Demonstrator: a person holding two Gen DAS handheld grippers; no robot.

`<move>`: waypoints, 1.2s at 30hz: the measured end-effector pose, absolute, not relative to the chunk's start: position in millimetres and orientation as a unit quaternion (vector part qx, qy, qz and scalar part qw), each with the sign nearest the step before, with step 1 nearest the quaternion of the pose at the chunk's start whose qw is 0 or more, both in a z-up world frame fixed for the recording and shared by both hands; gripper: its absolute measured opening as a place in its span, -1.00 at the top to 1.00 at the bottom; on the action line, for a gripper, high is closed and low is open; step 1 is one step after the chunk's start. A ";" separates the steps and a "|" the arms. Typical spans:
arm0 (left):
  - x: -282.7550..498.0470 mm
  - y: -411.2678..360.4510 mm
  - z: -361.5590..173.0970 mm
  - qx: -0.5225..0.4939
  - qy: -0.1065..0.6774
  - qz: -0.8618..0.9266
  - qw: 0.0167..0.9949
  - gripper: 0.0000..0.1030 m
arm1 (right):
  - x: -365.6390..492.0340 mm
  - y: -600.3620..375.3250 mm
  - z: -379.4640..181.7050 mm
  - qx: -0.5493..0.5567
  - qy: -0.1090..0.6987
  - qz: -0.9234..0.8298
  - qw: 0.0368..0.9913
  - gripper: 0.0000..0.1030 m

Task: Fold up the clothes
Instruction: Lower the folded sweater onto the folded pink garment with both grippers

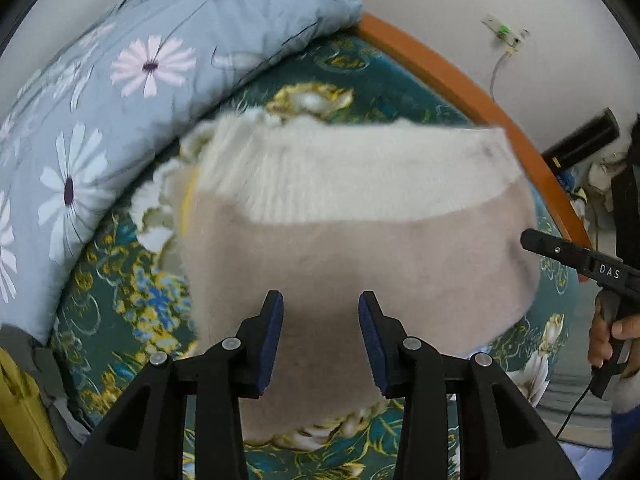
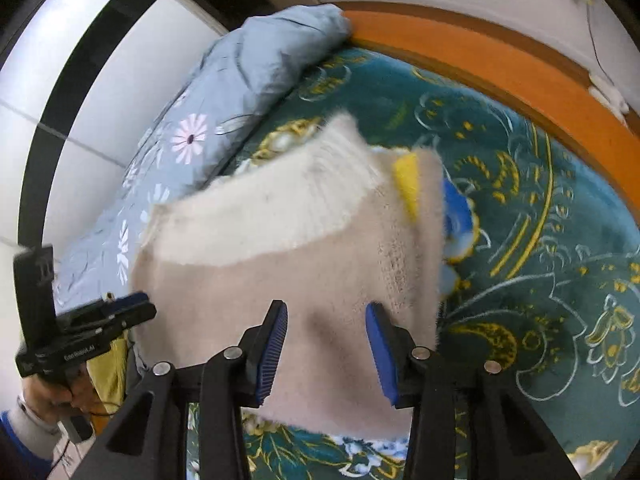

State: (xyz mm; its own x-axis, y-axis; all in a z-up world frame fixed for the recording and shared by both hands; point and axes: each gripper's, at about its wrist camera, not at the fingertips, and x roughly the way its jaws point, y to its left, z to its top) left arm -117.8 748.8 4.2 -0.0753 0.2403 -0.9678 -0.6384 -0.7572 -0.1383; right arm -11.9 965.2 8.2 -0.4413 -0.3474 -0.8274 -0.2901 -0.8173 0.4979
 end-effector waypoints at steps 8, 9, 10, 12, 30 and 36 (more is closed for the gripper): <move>-125.6 747.7 -23.5 -0.631 0.137 0.705 0.294 0.22 | -14.4 969.9 -15.5 0.544 -0.327 -0.773 -0.006 0.18; -124.5 750.1 -26.1 -0.631 0.145 0.704 0.294 0.22 | -16.0 970.7 -18.0 0.544 -0.331 -0.771 -0.008 0.18; -123.6 752.3 -28.6 -0.631 0.152 0.702 0.293 0.22 | -17.6 971.4 -20.5 0.544 -0.335 -0.769 -0.010 0.18; -124.1 753.9 -32.8 -0.632 0.159 0.701 0.291 0.22 | -20.1 972.3 -24.2 0.544 -0.341 -0.767 -0.013 0.17; -123.7 730.9 -11.0 -0.667 0.115 0.700 0.229 0.22 | 16.5 928.5 17.6 0.545 -0.317 -0.776 -0.014 0.12; -111.6 689.5 -7.2 -0.694 0.059 0.689 0.200 0.11 | 68.0 887.1 1.5 0.581 -0.324 -0.747 0.002 0.09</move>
State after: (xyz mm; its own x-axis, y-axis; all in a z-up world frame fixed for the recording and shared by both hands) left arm -111.6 689.5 -7.2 0.0424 0.1937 -0.9801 -0.3573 -0.9132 -0.1959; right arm 68.0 887.1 1.5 -0.3260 -0.3789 -0.8661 -0.3729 -0.7903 0.4861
